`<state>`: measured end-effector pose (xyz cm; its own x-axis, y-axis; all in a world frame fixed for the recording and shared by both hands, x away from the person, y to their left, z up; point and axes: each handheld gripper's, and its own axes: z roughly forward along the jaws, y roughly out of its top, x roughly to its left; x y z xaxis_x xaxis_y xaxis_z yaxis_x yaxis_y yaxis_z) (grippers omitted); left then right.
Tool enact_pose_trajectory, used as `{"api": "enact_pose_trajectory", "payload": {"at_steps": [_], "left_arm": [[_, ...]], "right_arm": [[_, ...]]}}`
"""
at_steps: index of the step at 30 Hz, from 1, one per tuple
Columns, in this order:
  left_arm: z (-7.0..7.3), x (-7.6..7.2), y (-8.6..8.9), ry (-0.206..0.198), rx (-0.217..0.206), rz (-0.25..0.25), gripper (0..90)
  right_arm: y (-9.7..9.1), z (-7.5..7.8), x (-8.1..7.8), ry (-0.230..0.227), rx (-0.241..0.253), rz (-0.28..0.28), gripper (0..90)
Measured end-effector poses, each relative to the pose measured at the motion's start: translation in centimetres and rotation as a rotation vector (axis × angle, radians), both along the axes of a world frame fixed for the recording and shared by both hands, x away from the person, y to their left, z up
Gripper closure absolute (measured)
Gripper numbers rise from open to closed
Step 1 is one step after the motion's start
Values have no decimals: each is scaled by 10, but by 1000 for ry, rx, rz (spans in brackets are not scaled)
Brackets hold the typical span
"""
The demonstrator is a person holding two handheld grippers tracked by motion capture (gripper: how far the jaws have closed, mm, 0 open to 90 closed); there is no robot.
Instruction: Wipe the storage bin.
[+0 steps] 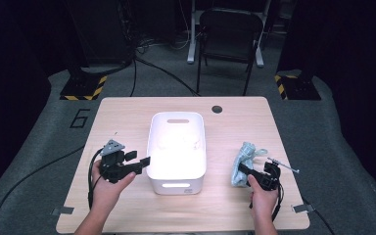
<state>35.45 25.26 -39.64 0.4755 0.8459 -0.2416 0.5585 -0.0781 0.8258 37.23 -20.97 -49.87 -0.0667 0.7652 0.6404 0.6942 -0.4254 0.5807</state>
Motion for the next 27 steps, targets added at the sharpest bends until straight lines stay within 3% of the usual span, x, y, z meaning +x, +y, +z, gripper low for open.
{"api": "enact_pose_trajectory", "payload": {"at_steps": [2, 8, 19, 27], "left_arm": [[1, 1, 5, 3, -4, 7, 372], [-1, 5, 15, 6, -2, 34, 373], [-8, 9, 17, 24, 3, 29, 378], [-11, 11, 18, 28, 10, 21, 377]], "right_arm": [[-1, -1, 2, -5, -87, 7, 638], [6, -7, 8, 42, -242, 17, 637], [20, -12, 12, 54, -370, 48, 545], [23, -8, 10, 22, -351, 44, 451]]}}
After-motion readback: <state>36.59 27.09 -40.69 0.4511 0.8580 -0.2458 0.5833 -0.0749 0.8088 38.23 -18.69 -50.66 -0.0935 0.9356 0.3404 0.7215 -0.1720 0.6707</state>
